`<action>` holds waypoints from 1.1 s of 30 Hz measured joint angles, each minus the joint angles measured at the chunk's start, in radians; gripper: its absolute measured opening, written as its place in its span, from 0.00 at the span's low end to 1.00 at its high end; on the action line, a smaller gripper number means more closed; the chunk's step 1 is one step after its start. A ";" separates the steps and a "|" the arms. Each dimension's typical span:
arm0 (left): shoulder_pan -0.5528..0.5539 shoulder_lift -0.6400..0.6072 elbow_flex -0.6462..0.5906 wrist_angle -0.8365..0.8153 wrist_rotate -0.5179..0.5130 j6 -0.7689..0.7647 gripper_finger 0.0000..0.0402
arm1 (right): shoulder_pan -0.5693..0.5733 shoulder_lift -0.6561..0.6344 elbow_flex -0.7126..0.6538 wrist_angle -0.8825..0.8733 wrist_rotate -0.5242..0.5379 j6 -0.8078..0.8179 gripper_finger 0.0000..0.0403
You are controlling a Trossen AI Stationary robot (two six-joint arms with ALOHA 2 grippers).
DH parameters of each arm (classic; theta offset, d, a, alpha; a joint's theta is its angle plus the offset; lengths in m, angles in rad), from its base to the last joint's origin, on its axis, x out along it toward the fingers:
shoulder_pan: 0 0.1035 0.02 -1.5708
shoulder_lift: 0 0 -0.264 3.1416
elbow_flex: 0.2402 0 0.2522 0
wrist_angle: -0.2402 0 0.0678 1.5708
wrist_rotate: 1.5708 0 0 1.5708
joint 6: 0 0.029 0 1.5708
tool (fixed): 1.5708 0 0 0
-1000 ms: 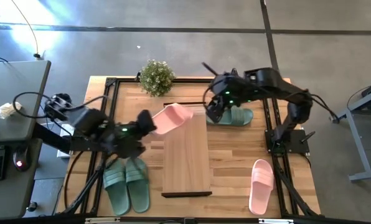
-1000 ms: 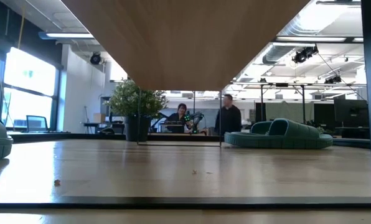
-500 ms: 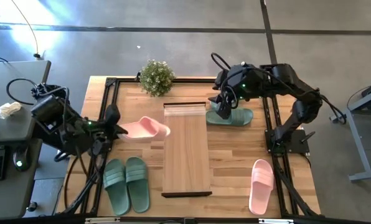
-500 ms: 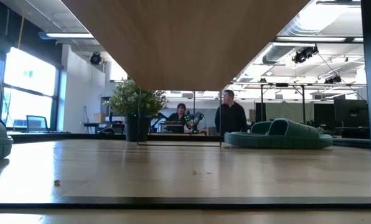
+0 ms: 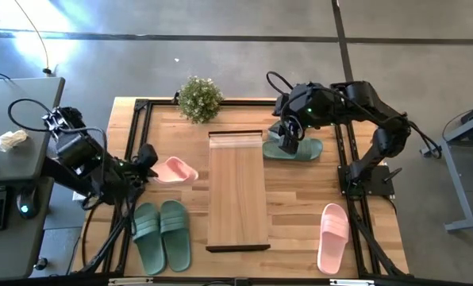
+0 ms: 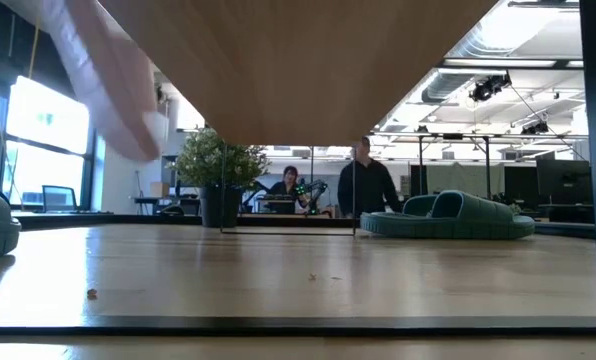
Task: Pick and place slides into the shelf
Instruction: Put the left pink slide under the shelf
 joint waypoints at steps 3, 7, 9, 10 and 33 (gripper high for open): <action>0.000 -0.034 -0.097 0.001 -0.028 -0.025 0.10 | 0.010 0.000 0.000 -0.010 0.008 0.012 0.51; 0.000 -0.049 -0.190 0.001 -0.050 -0.030 0.10 | 0.049 -0.002 -0.003 -0.064 0.054 0.063 0.47; 0.000 -0.049 -0.225 0.001 -0.049 -0.032 0.10 | 0.075 -0.021 -0.045 -0.073 0.089 0.113 0.44; 0.000 -0.049 -0.240 0.001 -0.049 -0.031 0.10 | 0.089 -0.039 -0.083 -0.066 0.104 0.139 0.42; 0.000 -0.057 -0.483 0.466 -0.084 0.248 0.10 | 0.236 -0.596 -1.335 0.739 0.191 0.622 0.32</action>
